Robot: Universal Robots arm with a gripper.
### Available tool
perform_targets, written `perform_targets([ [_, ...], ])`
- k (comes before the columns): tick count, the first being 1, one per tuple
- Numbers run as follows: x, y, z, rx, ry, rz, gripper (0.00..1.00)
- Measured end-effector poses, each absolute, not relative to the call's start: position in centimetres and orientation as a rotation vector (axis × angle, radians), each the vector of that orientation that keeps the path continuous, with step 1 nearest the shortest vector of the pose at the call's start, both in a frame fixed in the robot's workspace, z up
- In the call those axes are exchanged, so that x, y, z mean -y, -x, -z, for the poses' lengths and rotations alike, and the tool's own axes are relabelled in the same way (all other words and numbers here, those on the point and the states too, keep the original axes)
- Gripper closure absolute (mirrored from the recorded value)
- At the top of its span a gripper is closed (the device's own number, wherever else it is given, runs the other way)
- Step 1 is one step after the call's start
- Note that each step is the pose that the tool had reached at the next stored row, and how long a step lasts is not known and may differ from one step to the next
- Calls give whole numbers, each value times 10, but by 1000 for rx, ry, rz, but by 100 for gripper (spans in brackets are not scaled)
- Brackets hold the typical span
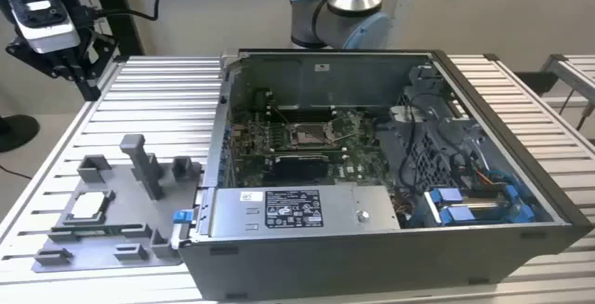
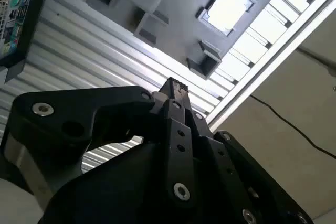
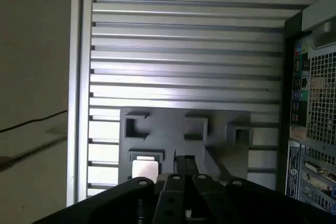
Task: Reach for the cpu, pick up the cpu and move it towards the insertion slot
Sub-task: 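Reach for the cpu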
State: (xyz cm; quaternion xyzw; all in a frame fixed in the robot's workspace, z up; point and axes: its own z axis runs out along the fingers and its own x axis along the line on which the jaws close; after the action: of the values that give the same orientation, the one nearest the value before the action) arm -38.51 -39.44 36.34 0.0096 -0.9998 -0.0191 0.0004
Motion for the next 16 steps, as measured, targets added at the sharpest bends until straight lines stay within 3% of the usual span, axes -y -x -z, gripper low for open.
perform_targets([
  [16, 395, 389, -363, 3140, -30, 60, 100],
])
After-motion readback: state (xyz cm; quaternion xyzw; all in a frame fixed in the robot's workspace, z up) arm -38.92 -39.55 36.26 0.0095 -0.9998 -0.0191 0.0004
